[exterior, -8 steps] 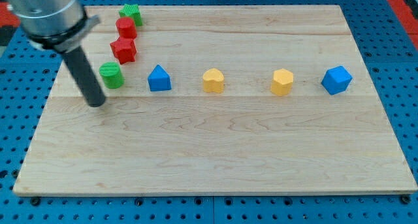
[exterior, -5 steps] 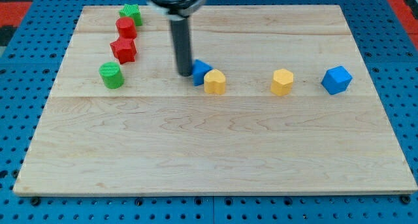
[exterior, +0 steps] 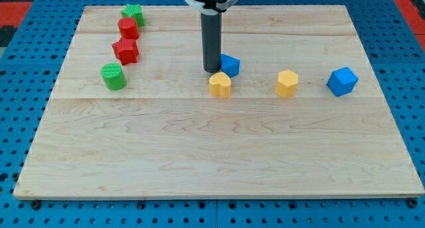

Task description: Push the yellow blocks and the blue blocks towards the center of the board

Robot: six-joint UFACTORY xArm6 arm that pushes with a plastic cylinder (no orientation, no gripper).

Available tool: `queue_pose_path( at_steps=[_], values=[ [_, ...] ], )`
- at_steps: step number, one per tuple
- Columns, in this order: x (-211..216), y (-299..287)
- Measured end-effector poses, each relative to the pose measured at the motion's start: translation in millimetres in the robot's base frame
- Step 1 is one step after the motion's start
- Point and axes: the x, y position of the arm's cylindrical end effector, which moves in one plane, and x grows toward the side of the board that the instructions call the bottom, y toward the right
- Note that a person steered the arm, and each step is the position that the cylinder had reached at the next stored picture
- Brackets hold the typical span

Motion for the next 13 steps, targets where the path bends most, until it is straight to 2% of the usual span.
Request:
queue_pose_path(
  at_steps=[1, 2, 3, 4, 5, 7, 8, 9, 10, 11, 13],
  values=[
    [-11, 4],
    [-68, 71],
    [-37, 198],
    [1, 274],
    [42, 293],
    [25, 191],
    [68, 211],
    [76, 210],
    [66, 181],
    [30, 154],
    [15, 137]
  ],
)
